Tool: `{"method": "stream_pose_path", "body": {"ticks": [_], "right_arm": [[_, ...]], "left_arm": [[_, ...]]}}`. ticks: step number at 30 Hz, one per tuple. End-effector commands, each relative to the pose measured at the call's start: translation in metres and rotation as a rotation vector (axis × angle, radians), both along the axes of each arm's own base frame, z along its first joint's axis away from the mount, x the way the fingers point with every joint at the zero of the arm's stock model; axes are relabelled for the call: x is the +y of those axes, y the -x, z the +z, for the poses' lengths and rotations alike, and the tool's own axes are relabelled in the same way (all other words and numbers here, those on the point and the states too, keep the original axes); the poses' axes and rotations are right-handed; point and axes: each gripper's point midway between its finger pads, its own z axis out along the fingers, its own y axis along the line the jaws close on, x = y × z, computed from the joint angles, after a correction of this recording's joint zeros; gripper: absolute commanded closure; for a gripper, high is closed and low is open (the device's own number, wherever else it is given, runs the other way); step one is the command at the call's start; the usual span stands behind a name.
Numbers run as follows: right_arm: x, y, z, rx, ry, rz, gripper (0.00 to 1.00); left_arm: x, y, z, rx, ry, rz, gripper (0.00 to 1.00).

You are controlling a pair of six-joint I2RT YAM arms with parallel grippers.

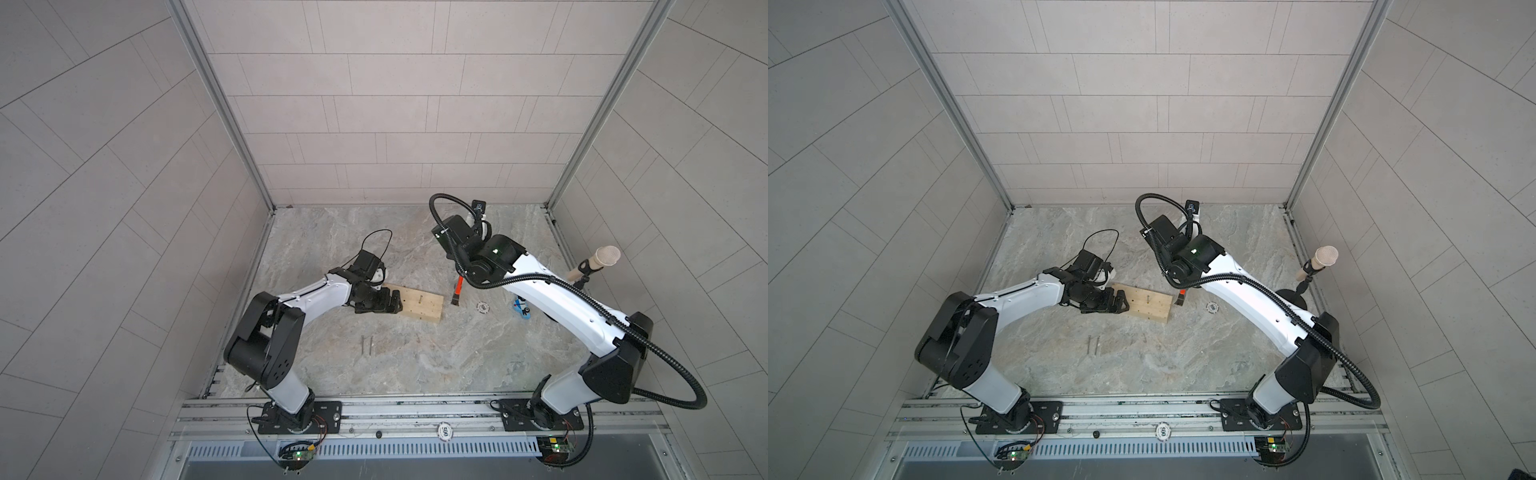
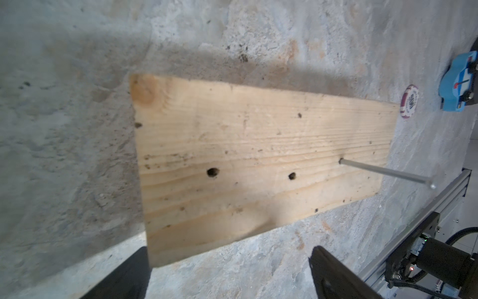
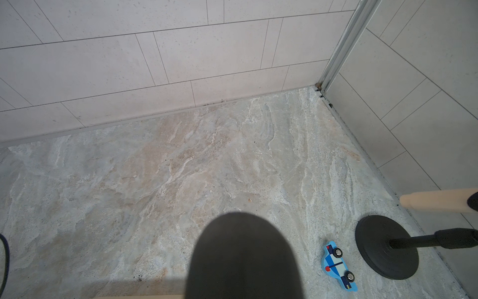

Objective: Use a claw hammer to pull out a nail
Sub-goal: Adjust the mounting plate at the center of the board, then remove the nail from the mounting plate.

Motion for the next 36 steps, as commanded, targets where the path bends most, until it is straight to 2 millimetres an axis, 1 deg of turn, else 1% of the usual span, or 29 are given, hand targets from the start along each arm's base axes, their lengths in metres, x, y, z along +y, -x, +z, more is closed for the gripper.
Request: {"method": "stream_pose_path", "body": {"ticks": [1, 5, 7, 9, 11, 16, 22, 26, 32, 36], "right_arm": [[-0.004, -0.008, 0.029, -0.083, -0.033, -0.017, 1.00], [0.003, -0.015, 0.033, -0.078, -0.027, 0.010, 1.00], [0.006, -0.017, 0.032, -0.073, -0.025, 0.017, 1.00], [0.008, -0.019, 0.030, -0.073, -0.032, 0.022, 1.00], [0.012, -0.021, 0.028, -0.075, -0.042, 0.028, 1.00], [0.023, -0.030, 0.024, -0.083, -0.070, 0.041, 1.00], [0.035, -0.046, 0.024, -0.117, -0.077, 0.047, 1.00], [0.049, -0.060, 0.022, -0.142, -0.075, 0.082, 1.00], [0.062, -0.075, 0.024, -0.176, -0.109, 0.079, 1.00], [0.072, -0.079, 0.016, -0.173, -0.080, 0.103, 1.00]], "left_arm": [[-0.011, -0.011, 0.008, -0.025, 0.056, 0.007, 0.02], [-0.006, -0.025, 0.008, -0.042, 0.032, 0.041, 0.04], [0.000, -0.031, 0.002, -0.026, 0.001, 0.074, 0.06], [0.001, -0.035, -0.002, -0.016, 0.012, 0.092, 0.06], [0.000, -0.035, -0.004, -0.012, 0.013, 0.087, 0.07], [0.001, -0.037, -0.002, -0.016, -0.008, 0.079, 0.07], [0.005, -0.038, -0.005, -0.011, -0.035, 0.094, 0.07], [0.005, -0.036, -0.008, 0.001, -0.055, 0.088, 0.08], [0.007, -0.034, -0.009, -0.011, -0.099, 0.069, 0.09], [0.007, -0.034, -0.009, -0.012, -0.109, 0.065, 0.09]]}}
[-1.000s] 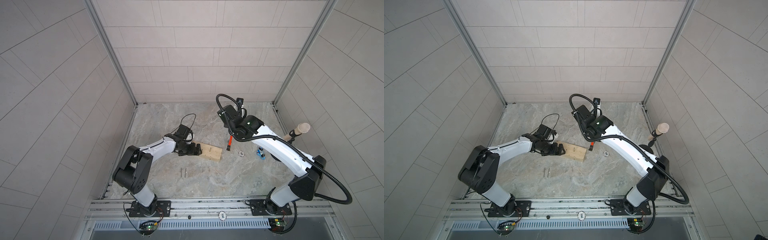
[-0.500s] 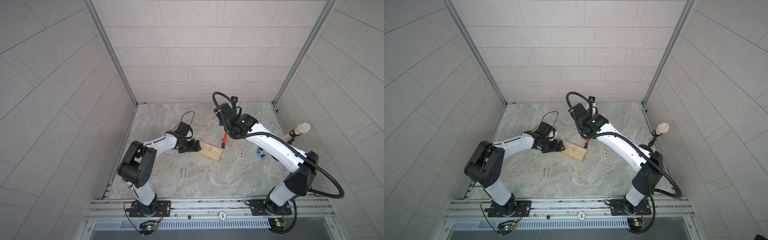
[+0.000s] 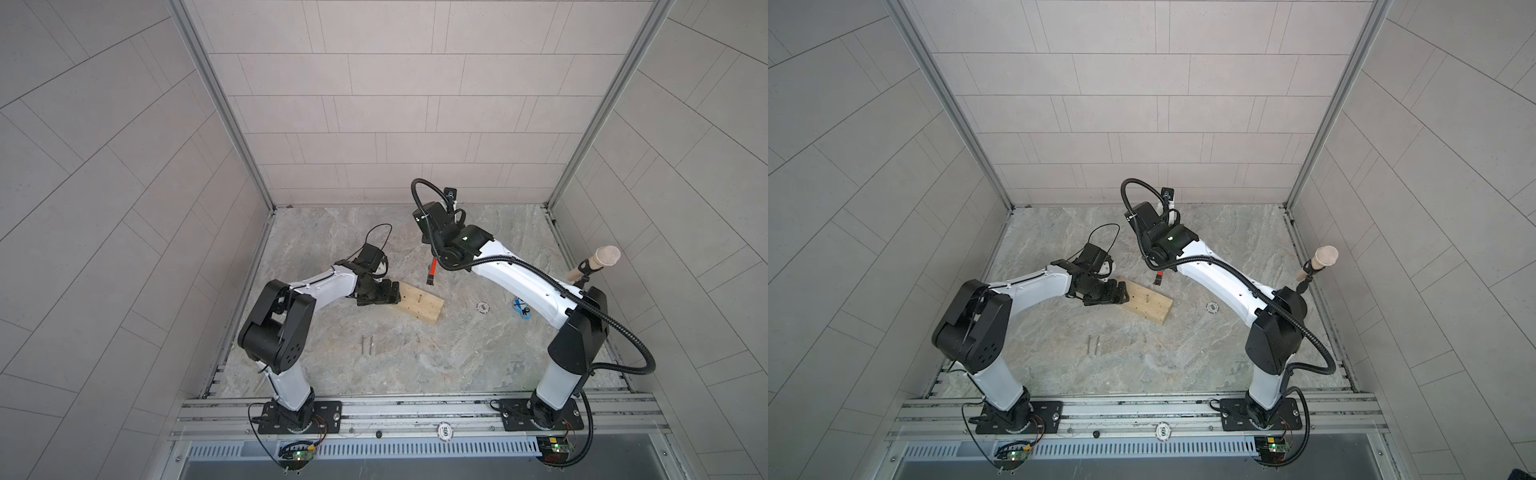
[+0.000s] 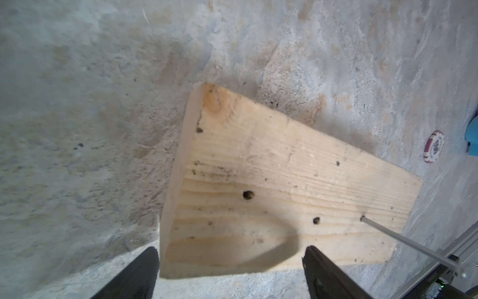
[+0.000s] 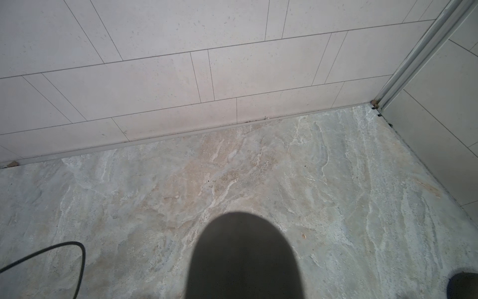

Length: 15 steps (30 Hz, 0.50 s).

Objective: Use a claw hammer to pull out a nail
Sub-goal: Remove the nail from the mounting plate.

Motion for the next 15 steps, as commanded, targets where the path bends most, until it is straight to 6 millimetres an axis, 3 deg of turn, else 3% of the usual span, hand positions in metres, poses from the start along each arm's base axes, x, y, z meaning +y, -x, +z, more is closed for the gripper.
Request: {"method": "stream_pose_path", "body": {"ticks": [1, 8, 15], "right_arm": [[0.010, -0.006, 0.023, -0.088, -0.023, 0.003, 1.00], [0.028, 0.004, 0.023, -0.168, 0.037, 0.042, 1.00], [0.031, 0.011, 0.005, -0.182, 0.010, 0.041, 1.00]], "left_arm": [[0.001, -0.002, 0.003, -0.008, -0.031, -0.012, 0.09], [0.001, -0.001, 0.001, 0.000, -0.037, -0.017, 0.10], [-0.001, 0.000, 0.001, 0.003, -0.035, -0.021, 0.10]]}}
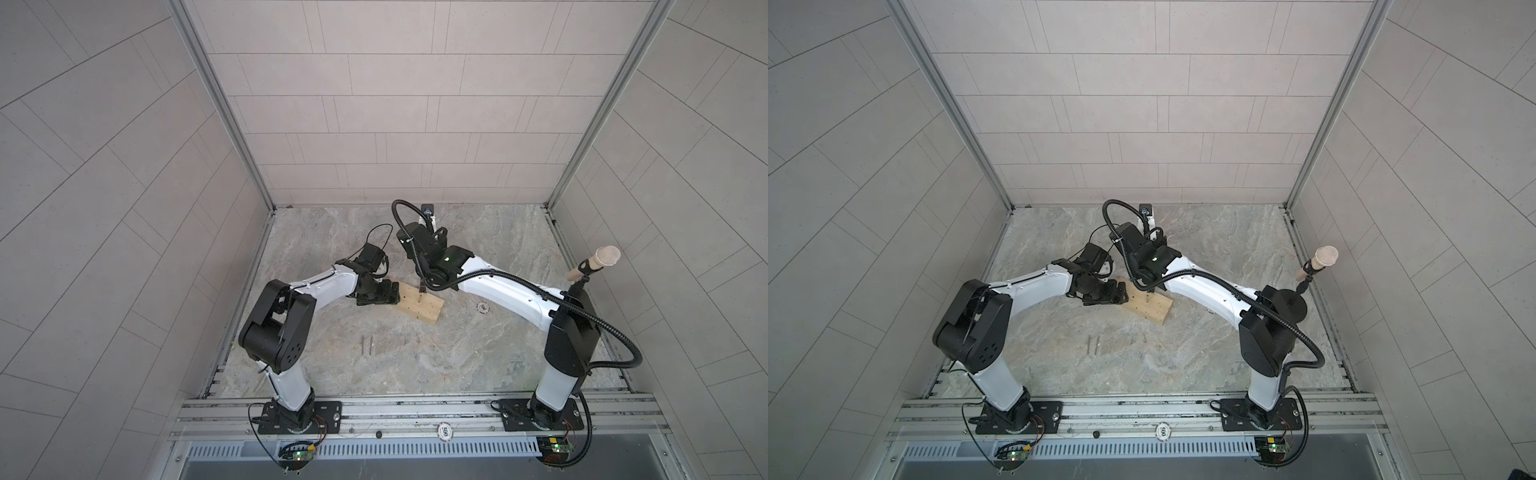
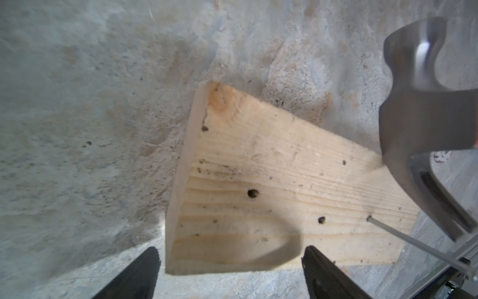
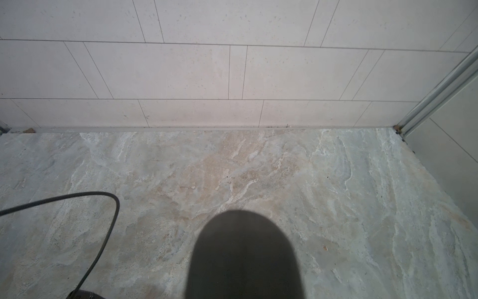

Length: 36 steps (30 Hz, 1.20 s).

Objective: Use a claw hammer to pull out a nail
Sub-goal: Remove the nail from the mounting plate.

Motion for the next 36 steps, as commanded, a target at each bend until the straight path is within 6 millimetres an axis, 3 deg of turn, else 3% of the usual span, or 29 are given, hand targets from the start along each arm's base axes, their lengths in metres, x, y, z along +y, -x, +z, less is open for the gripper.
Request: {"method": "stream_pose_path", "body": {"ticks": [1, 7, 20, 36], "right_arm": [[-0.009, 0.001, 0.036, -0.126, -0.105, -0.048, 1.00], [-0.003, 0.011, 0.035, -0.135, -0.112, -0.029, 1.00], [0.010, 0.030, 0.051, -0.178, -0.100, -0.006, 1.00], [-0.002, 0.038, 0.055, -0.167, -0.059, -0.048, 1.00]], "left_arm": [[-0.002, -0.001, 0.001, -0.001, -0.014, -0.017, 0.10], [-0.003, 0.001, -0.001, 0.010, -0.016, -0.019, 0.10], [-0.004, 0.002, -0.003, 0.019, -0.008, -0.018, 0.10], [-0.007, 0.004, -0.004, 0.025, -0.005, -0.026, 0.10]]}}
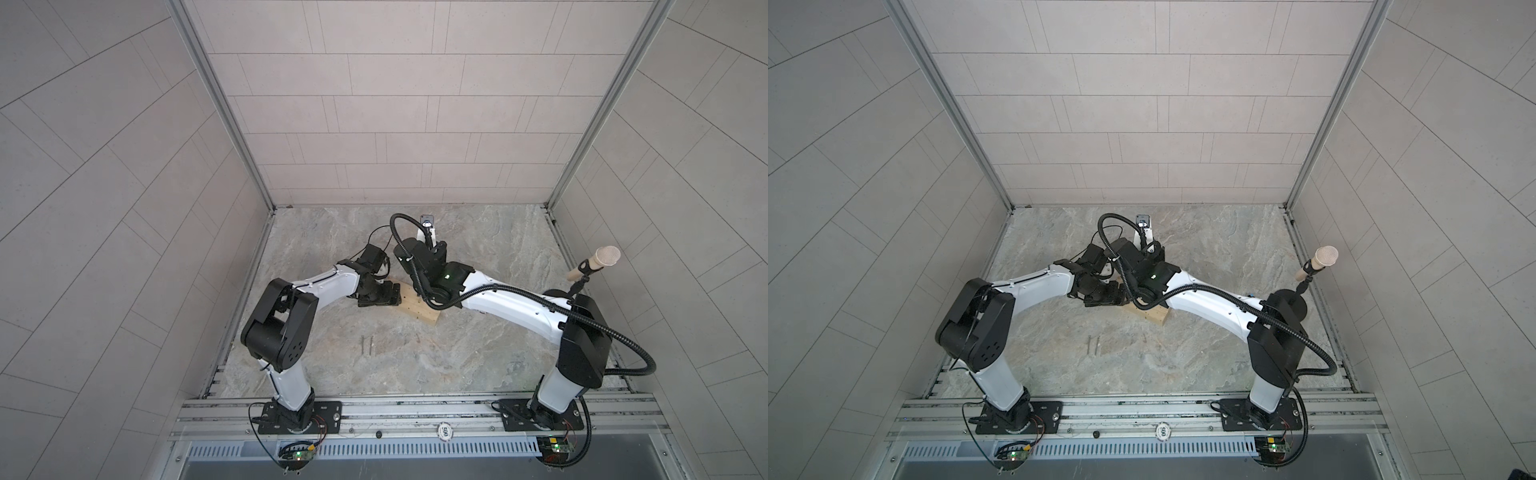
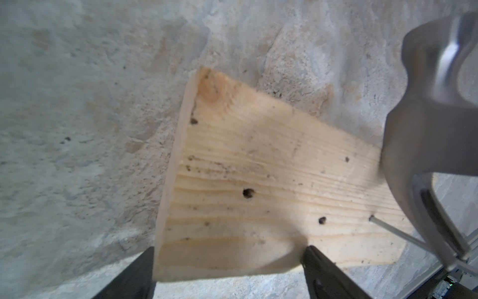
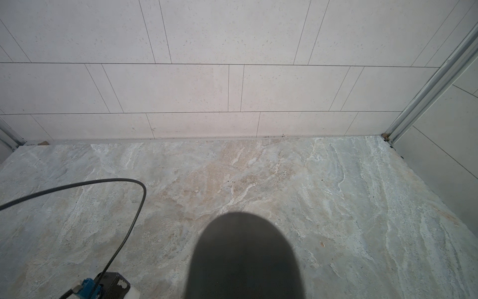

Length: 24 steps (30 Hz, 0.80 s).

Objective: Use a claw hammer to pull out a nail
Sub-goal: Remove the nail from the mounting plate.

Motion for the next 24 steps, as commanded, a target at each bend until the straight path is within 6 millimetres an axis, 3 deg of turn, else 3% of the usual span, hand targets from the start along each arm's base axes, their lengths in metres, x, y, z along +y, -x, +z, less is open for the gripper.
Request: {"method": "stream_pose_path", "body": {"ticks": [1, 8, 24], "right_arm": [[-0.010, 0.006, 0.046, -0.087, -0.069, -0.041, 1.00], [0.000, 0.006, 0.049, -0.074, -0.058, -0.028, 1.00], [-0.014, 0.003, 0.036, 0.001, -0.024, -0.104, 1.00]], "left_arm": [[-0.003, 0.000, 0.000, 0.008, -0.010, -0.014, 0.10], [-0.003, 0.000, -0.001, 0.011, -0.009, -0.014, 0.10], [-0.001, 0.000, -0.001, 0.011, -0.025, -0.017, 0.10]]}}
